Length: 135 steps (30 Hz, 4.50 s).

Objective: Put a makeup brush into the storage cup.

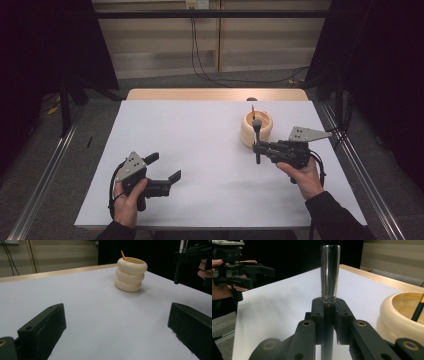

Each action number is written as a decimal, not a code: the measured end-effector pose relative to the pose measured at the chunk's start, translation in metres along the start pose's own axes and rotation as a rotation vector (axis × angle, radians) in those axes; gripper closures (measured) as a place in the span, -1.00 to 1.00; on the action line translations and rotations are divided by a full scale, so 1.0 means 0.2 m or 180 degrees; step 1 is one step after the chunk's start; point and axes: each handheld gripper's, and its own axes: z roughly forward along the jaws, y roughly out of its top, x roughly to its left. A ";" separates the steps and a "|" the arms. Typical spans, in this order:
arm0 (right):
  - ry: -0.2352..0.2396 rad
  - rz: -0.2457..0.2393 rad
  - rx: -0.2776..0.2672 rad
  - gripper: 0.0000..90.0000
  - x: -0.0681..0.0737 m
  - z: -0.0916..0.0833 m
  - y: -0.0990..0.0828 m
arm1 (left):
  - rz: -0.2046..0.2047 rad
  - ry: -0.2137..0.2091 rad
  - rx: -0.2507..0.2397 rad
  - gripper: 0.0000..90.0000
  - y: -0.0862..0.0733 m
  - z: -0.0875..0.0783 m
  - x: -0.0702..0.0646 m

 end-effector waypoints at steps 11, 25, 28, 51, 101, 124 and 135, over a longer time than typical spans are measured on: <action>-0.0118 -0.0023 -0.0043 0.76 -0.06 0.02 0.04 | 0.0011 0.0151 -0.0030 -0.97 -0.06 -0.07 0.02; -0.0261 0.0068 -0.0115 0.77 -0.16 0.04 0.08 | -0.0055 0.0213 -0.0109 -0.97 -0.08 -0.09 0.05; -0.0313 0.0050 -0.0137 0.77 -0.18 0.03 0.11 | -0.0063 0.0233 -0.0118 -0.97 -0.08 -0.09 0.05; -0.0550 0.0068 -0.0100 0.76 -0.35 0.09 0.23 | -0.0050 0.0203 -0.0109 -0.98 -0.08 -0.10 0.06; -0.0738 0.0354 0.0128 0.76 -0.50 0.25 0.04 | -0.0011 0.0228 -0.0078 -0.97 -0.08 -0.11 0.07; -0.0737 0.0435 0.0167 0.72 -0.51 0.25 -0.01 | 0.0030 0.0259 -0.0034 -0.98 -0.08 -0.11 0.07; -0.0793 0.0439 0.0090 0.30 -0.51 0.22 0.00 | 0.0013 0.0281 -0.0040 -0.98 -0.07 -0.11 0.07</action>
